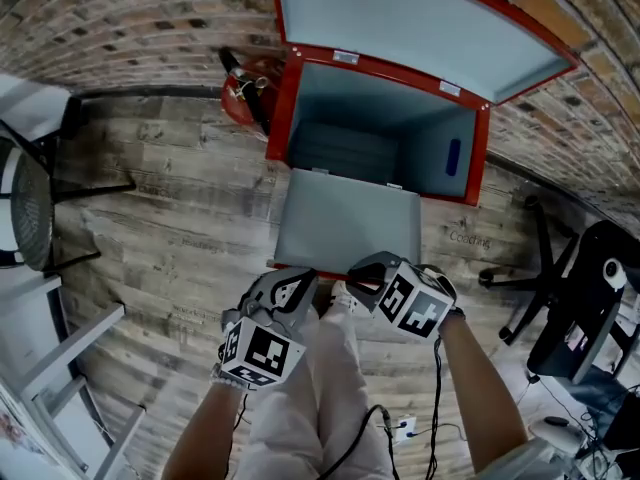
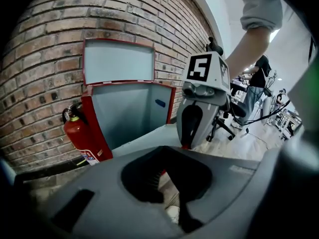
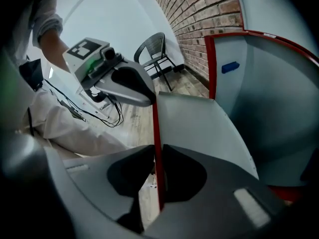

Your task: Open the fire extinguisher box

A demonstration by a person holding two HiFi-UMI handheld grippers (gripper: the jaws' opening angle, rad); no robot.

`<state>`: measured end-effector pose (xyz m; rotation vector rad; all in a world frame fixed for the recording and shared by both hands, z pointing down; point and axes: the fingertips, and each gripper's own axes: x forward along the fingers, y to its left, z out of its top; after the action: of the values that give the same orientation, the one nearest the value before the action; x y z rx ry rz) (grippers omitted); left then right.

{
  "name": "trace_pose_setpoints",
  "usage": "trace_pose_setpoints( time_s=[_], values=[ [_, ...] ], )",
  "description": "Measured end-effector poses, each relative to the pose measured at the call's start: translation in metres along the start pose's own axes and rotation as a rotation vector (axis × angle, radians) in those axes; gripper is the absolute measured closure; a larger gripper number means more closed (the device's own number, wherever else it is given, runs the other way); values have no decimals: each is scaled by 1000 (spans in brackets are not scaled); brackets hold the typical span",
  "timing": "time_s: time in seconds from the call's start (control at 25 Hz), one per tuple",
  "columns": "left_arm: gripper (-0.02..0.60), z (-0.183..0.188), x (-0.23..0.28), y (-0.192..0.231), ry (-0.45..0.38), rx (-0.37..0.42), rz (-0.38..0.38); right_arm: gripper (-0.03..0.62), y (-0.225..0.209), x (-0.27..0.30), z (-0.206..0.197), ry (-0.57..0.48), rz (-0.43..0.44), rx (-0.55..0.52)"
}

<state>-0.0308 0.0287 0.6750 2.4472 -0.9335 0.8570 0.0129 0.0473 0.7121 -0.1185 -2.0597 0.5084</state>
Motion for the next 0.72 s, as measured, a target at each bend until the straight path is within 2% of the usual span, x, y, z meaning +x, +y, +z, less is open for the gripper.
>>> trace_pose_setpoints(
  time_s=[0.36,0.72],
  values=[
    [581,-17,4,16,-18,-10,38,543,4,69,-42,84,-52,2],
    [581,-34,28,25,-40,-30,56,543,-23,136,-78,141,-160,-8]
  ],
)
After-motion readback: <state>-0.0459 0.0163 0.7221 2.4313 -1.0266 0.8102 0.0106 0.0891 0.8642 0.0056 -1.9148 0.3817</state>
